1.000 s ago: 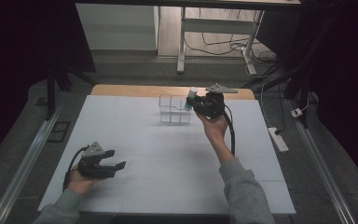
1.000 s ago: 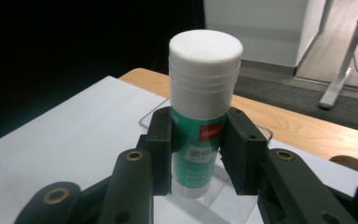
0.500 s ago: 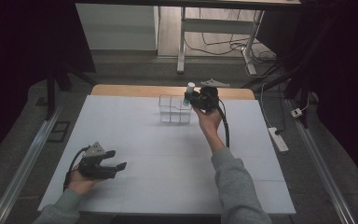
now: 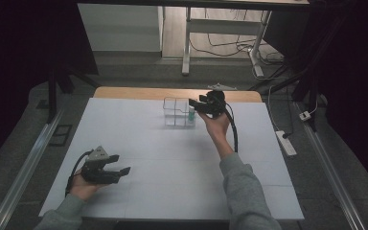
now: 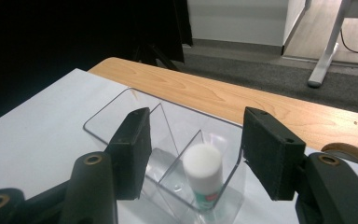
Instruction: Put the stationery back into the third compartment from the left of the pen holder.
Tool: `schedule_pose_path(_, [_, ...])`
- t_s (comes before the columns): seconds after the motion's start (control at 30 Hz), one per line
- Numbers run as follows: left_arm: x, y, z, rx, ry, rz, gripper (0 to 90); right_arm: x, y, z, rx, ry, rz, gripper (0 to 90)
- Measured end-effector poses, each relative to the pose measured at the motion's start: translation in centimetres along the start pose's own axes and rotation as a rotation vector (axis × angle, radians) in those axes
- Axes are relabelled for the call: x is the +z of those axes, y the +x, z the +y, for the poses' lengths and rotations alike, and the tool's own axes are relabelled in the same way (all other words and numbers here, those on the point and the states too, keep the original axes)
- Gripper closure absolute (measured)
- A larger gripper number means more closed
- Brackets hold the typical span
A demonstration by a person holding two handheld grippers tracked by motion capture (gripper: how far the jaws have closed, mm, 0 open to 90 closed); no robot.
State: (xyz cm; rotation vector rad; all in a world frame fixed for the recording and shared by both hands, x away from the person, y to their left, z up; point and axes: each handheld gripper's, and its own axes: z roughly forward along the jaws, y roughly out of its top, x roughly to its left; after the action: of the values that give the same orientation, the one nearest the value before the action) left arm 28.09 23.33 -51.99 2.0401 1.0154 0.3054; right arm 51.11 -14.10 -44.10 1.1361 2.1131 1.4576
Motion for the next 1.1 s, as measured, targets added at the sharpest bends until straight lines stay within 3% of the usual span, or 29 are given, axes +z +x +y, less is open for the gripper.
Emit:
schedule_pose_path(0.47, [0.0, 0.0, 0.0, 0.001, 0.006, 0.001, 27.4, -3.3, 0.1, -2.6, -0.023, 0.009, 0.053, 40.6])
schedule_pose_path(0.8, [0.1, 0.0, 0.0, -0.003, 0.008, 0.003, 27.3, -6.0, -0.1, -5.5, -0.048, 0.058, 0.078, 39.1])
schedule_pose_path(1.0, [0.0, 0.0, -0.2, -0.008, 0.009, 0.005, 27.3, -8.5, -0.2, -7.2, -0.055, 0.083, 0.084, 38.6])
schedule_pose_path(1.1, [0.1, 0.1, -0.2, -0.009, 0.012, 0.006, 27.3, -10.6, -0.2, -8.7, -0.067, 0.099, 0.083, 38.5])
